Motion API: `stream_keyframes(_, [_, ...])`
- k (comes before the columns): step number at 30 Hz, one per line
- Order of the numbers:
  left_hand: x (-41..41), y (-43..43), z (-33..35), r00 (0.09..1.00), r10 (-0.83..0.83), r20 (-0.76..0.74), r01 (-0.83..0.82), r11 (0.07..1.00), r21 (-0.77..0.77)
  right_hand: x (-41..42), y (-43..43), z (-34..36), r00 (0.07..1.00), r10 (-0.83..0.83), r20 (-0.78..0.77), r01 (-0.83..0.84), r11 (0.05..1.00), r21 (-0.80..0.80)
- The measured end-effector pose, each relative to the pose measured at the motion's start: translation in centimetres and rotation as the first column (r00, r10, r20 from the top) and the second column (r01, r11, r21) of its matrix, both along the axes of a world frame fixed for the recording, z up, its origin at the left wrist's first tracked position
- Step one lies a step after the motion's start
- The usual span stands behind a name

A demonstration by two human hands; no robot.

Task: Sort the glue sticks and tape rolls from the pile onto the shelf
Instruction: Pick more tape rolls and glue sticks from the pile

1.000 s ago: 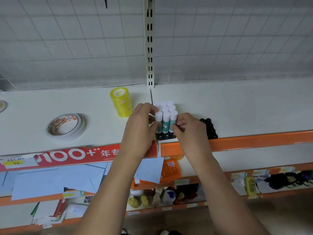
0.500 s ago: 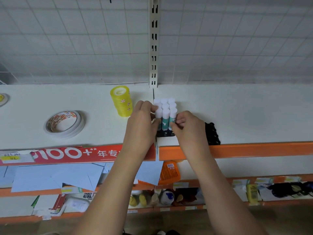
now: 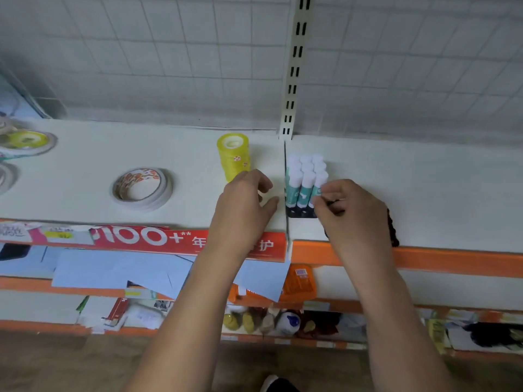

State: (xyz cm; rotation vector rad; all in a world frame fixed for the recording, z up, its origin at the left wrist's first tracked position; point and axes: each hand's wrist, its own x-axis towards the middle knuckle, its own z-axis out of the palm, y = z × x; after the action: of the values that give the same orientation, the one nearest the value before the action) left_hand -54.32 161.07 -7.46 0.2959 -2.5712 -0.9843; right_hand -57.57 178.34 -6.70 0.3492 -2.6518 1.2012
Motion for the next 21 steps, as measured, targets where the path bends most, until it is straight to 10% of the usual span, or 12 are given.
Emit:
stream_keyframes(13, [15.9, -22.2, 2.1, 0.884, 0.466, -0.023, -0.45, 0.839, -0.306, 9.6, -28.3, 1.8, 0.798, 0.6, -0.05, -0.576, 0.785, 0.229])
stream_keyframes(21, [23.8, -36.4, 2.2, 0.824, 0.564, 0.05, -0.508, 0.776, -0.373, 15.2, -44.4, 1.8, 0.751, 0.66, -0.035, -0.629, 0.73, 0.265])
